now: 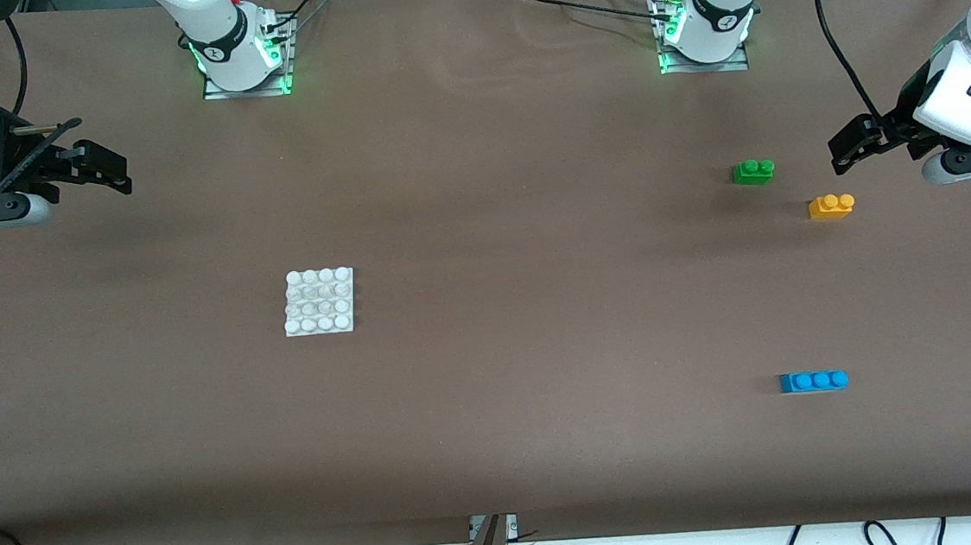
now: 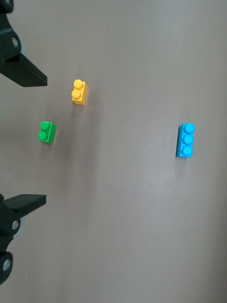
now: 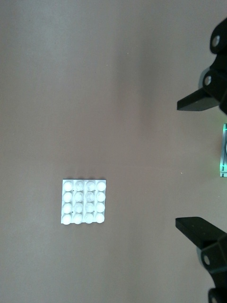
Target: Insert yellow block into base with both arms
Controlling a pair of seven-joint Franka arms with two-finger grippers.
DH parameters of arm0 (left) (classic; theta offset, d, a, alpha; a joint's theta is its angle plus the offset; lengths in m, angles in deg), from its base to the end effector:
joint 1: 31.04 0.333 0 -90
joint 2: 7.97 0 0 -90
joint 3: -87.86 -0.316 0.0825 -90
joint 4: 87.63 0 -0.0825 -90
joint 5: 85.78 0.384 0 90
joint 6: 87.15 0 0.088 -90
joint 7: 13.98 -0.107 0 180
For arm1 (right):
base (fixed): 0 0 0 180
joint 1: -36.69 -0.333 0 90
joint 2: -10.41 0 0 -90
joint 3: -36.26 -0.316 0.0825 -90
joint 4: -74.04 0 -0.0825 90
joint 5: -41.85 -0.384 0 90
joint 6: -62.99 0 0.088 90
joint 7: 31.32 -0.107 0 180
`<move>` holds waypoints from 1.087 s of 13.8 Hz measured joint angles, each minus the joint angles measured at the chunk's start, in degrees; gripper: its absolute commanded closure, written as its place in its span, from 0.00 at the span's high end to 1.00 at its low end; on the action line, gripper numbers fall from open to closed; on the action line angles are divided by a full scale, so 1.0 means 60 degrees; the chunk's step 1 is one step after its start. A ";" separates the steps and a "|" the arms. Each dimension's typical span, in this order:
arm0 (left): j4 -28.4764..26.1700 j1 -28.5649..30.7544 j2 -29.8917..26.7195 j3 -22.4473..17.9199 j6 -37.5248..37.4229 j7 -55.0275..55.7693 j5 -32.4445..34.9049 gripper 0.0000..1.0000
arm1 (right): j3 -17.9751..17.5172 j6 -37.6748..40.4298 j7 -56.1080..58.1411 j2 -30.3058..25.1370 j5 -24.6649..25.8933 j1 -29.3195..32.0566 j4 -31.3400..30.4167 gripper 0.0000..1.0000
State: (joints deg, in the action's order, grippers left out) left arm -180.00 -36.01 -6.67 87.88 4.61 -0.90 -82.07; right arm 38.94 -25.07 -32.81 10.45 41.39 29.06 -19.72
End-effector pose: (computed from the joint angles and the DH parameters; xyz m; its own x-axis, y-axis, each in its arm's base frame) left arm 0.5610 -0.0422 0.5951 0.9902 0.1383 -0.0179 0.1367 -0.9881 -0.0704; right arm 0.5461 0.0482 0.5906 0.9931 0.0602 -0.1002 0.0599 -0.9982 -0.0054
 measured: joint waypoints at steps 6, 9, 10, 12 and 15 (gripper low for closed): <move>0.0002 0.0007 0.0000 -0.0010 -0.0027 0.0000 0.0000 1.00 | -0.0060 -0.0404 0.0000 -0.0180 0.0001 0.0002 -0.0214 0.99; 0.0003 0.0008 0.0001 -0.0010 -0.0030 0.0000 0.0000 1.00 | -0.0064 -0.0558 0.0000 -0.0251 0.0006 0.0004 -0.0374 0.99; 0.0003 0.0008 0.0001 -0.0010 -0.0030 0.0000 0.0000 1.00 | -0.0064 -0.0587 0.0000 -0.0251 0.0007 0.0004 -0.0416 0.99; 0.0004 0.0008 0.0001 -0.0010 -0.0031 0.0000 0.0000 1.00 | -0.0066 -0.0612 0.0000 -0.0258 0.0009 0.0005 -0.0482 0.99; 0.0004 0.0008 0.0001 -0.0010 -0.0031 0.0000 -0.0057 1.00 | -0.0103 -0.0689 0.0000 -0.0382 0.0012 0.0005 -0.0663 0.99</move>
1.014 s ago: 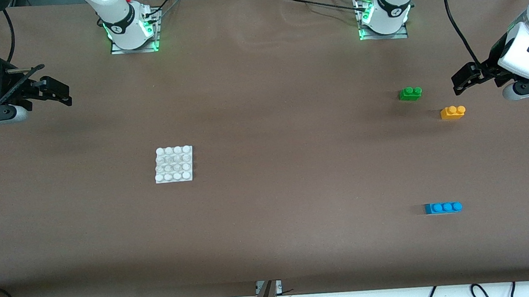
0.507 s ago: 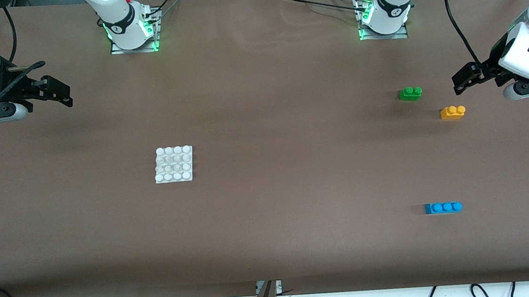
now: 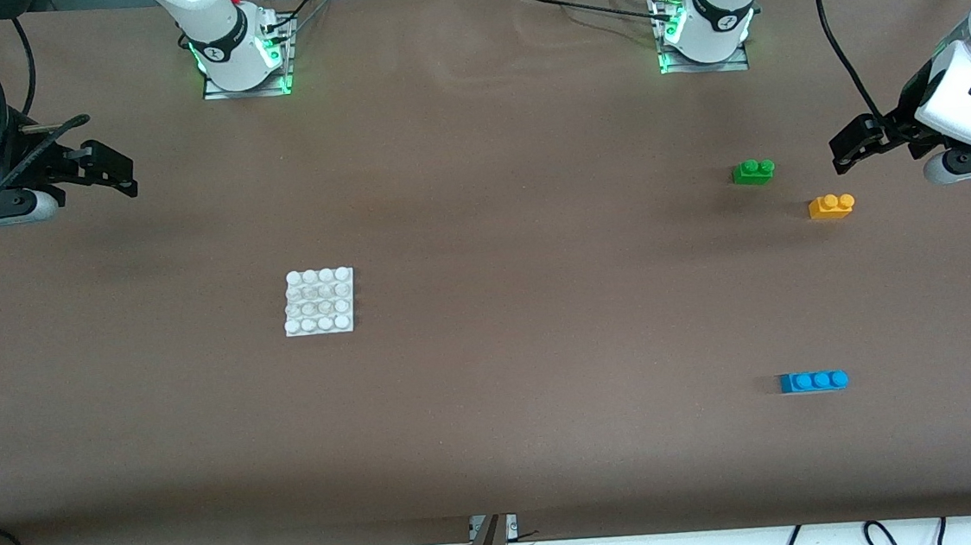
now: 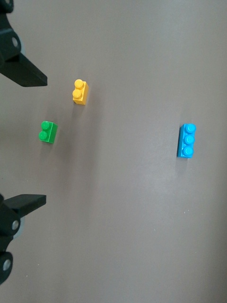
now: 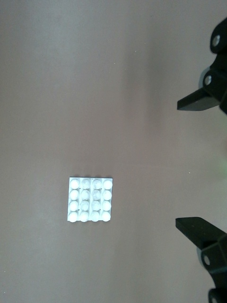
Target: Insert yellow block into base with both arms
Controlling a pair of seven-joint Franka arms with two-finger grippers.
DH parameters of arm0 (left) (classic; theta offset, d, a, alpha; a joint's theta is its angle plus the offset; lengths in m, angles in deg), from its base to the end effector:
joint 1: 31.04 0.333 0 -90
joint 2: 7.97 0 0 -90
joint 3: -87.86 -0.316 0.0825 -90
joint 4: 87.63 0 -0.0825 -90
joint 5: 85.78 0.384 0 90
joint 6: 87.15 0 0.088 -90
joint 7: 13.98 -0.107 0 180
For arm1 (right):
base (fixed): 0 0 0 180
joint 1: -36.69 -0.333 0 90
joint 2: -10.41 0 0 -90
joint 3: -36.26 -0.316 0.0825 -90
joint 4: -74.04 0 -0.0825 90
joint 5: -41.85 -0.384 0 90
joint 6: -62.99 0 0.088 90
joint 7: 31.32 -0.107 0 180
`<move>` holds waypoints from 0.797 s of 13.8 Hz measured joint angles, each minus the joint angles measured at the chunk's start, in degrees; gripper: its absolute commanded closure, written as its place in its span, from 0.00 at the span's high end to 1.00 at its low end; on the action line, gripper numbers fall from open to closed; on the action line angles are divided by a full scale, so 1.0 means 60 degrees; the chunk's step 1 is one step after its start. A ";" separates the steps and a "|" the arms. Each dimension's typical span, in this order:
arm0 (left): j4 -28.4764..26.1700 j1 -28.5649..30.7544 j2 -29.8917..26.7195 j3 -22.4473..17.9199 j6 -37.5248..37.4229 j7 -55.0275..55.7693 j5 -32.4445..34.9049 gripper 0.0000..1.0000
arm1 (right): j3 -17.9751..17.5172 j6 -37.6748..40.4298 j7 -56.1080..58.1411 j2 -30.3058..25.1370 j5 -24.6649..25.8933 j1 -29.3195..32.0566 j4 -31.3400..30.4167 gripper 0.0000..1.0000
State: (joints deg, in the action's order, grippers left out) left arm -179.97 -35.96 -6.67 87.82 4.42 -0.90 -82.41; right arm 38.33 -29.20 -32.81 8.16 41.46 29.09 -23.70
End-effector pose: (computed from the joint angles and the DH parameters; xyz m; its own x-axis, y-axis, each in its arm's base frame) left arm 0.5607 -0.0417 0.5951 0.9898 0.1407 -0.0219 0.1390 -0.9881 -0.0653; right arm 0.5393 0.0526 0.5855 0.9959 0.0701 -0.0578 0.0699 -0.9975 -0.0067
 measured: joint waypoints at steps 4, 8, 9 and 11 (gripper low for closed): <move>0.0000 0.0000 0.0000 0.0006 0.0000 0.0000 -0.0028 1.00 | -0.0039 -0.0106 0.0000 -0.0117 0.0001 0.0000 -0.0166 0.99; 0.0000 -0.0051 0.0000 0.0038 -0.0001 0.0000 -0.0035 1.00 | -0.0042 -0.0123 0.0000 -0.0146 0.0002 0.0001 -0.0229 0.99; 0.0000 -0.0061 0.0000 0.0041 -0.0001 0.0000 -0.0035 1.00 | -0.0042 -0.0126 0.0000 -0.0159 0.0002 0.0002 -0.0241 0.99; 0.0000 -0.0065 0.0000 0.0042 -0.0001 0.0000 -0.0036 1.00 | -0.0042 -0.0131 0.0000 -0.0194 0.0002 0.0003 -0.0272 0.99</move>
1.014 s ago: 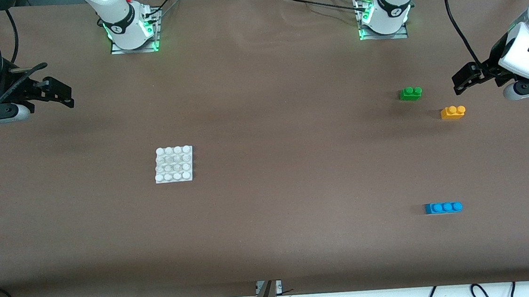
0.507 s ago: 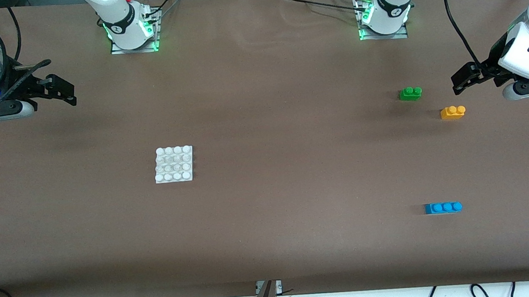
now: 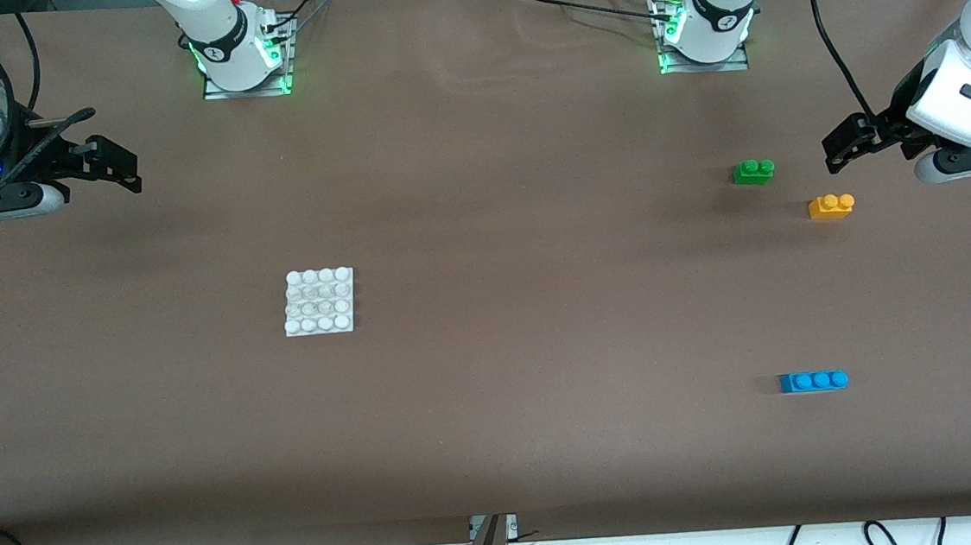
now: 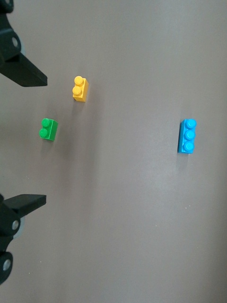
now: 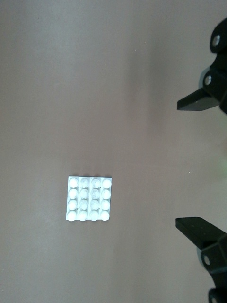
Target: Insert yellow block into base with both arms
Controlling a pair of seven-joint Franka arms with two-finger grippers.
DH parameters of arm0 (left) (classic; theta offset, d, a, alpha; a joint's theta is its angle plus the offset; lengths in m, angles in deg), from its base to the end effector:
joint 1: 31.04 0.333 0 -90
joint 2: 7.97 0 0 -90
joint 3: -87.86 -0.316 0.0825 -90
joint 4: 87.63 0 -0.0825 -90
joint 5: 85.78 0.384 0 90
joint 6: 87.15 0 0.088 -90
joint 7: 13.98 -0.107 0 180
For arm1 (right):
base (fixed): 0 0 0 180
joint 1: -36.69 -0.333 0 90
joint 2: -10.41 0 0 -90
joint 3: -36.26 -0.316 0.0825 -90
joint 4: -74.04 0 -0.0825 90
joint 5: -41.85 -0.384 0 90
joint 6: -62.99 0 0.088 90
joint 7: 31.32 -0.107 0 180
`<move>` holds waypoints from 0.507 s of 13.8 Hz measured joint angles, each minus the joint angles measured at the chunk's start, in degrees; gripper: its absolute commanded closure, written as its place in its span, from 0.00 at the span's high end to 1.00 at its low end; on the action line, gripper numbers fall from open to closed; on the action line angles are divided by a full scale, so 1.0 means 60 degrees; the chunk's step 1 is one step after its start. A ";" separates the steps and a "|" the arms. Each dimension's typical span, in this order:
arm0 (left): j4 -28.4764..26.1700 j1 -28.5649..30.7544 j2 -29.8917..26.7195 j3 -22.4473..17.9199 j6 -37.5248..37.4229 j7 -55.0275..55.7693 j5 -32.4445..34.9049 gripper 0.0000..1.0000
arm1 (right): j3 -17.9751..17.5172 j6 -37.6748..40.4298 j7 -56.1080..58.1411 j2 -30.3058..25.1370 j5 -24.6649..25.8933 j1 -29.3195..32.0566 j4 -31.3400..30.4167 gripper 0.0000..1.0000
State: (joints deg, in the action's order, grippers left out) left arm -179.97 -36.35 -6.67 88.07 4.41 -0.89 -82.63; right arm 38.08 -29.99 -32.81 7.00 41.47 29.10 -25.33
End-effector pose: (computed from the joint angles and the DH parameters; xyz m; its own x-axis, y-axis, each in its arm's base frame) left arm 0.5601 -0.0483 0.5950 0.9913 0.1299 -0.0230 0.1283 -0.9898 -0.0616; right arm 0.5336 0.0542 0.5841 0.9959 0.0743 -0.0522 0.0740 -0.9972 -0.0071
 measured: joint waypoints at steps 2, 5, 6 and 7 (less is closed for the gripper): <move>0.0001 -0.0005 0.0000 0.0002 0.0000 0.0000 -0.0002 1.00 | -0.0003 -0.0017 0.0000 -0.0018 0.0000 0.0000 -0.0034 0.99; 0.0009 -0.0010 0.0000 0.0010 0.0000 0.0000 -0.0008 1.00 | -0.0017 -0.0030 0.0000 -0.0020 0.0000 0.0000 -0.0079 0.99; 0.0010 -0.0010 0.0000 0.0010 0.0000 0.0000 -0.0008 1.00 | -0.0019 -0.0050 0.0000 -0.0020 0.0000 0.0000 -0.0104 0.99; 0.0011 -0.0010 0.0000 0.0010 0.0000 0.0000 -0.0009 1.00 | -0.0019 -0.0072 0.0000 -0.0020 0.0000 0.0000 -0.0130 0.99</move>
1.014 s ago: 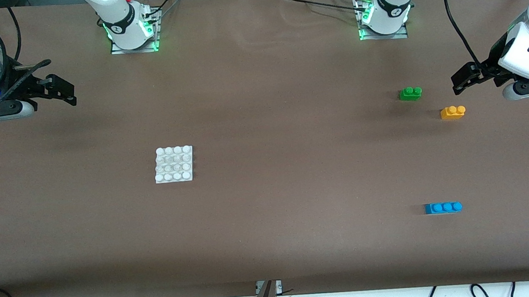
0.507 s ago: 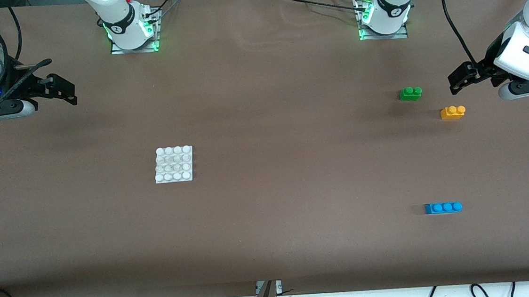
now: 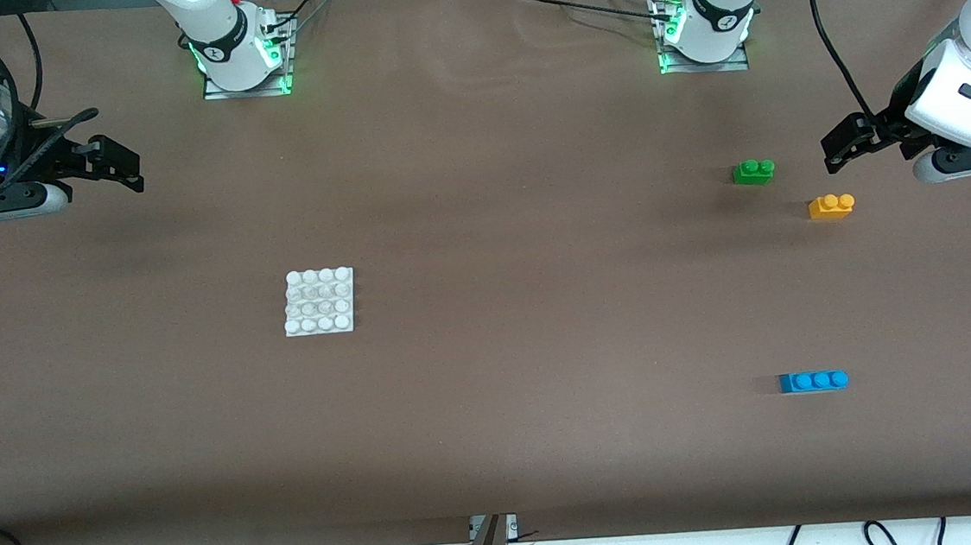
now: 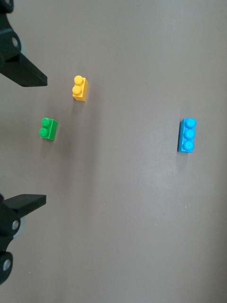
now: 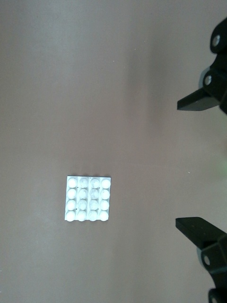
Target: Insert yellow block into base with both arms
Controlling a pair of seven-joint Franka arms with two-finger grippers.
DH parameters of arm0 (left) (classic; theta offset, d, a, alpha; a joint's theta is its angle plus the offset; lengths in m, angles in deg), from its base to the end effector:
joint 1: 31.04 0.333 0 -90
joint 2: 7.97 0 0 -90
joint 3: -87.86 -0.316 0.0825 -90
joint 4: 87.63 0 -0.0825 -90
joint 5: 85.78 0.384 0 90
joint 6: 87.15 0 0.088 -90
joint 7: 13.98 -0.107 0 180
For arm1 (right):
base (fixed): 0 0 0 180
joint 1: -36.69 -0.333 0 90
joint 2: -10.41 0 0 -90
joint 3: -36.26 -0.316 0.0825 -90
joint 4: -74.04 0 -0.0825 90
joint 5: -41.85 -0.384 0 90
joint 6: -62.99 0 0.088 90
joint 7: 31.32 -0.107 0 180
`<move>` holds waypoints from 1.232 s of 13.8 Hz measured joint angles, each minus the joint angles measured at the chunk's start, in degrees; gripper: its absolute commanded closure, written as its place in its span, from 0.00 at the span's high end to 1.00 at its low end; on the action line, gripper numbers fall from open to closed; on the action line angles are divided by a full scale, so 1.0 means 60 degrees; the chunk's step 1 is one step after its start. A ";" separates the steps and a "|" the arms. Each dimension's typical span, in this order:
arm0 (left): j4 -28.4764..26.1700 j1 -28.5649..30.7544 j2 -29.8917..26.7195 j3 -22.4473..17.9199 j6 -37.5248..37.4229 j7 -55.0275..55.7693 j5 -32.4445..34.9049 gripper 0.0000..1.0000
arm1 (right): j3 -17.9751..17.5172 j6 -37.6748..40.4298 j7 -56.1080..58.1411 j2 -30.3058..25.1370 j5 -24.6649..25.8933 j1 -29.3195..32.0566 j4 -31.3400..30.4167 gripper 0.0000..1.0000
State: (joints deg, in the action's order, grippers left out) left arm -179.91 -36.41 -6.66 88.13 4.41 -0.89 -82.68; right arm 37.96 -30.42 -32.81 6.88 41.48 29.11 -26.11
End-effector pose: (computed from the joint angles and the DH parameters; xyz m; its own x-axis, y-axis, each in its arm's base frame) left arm 0.5601 -0.0496 0.5954 0.9915 0.1279 -0.0223 0.1263 -0.9901 -0.0605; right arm 0.5329 0.0551 0.5794 0.9955 0.0762 -0.0562 0.0759 -0.9971 -0.0068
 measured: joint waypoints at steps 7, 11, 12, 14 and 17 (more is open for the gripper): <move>0.0001 0.0041 0.0000 -0.0051 0.0000 0.0001 -0.0090 1.00 | -0.0001 -0.0066 0.0000 -0.0001 0.0001 0.0002 -0.0056 0.99; 0.0000 0.0166 0.0006 -0.0095 0.0000 0.0001 -0.0420 1.00 | -0.0002 -0.0072 0.0000 -0.0001 0.0001 0.0004 -0.0097 0.99; 0.0000 0.0168 0.0006 -0.0101 0.0000 0.0001 -0.0420 1.00 | -0.0002 -0.0075 0.0000 -0.0001 0.0001 0.0004 -0.0109 0.99; 0.0000 0.0168 0.0010 -0.0103 -0.0012 0.0001 -0.0420 1.00 | -0.0002 -0.0090 0.0000 -0.0001 0.0002 0.0004 -0.0132 0.99; 0.0000 0.0180 0.0017 -0.0125 -0.0041 0.0001 -0.0420 1.00 | -0.0003 -0.0150 0.0000 -0.0003 0.0002 0.0004 -0.0204 0.99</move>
State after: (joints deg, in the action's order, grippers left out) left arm -179.91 -35.33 -6.56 87.38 4.17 -0.89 -85.20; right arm 37.95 -31.32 -32.81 6.86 41.49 29.13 -27.33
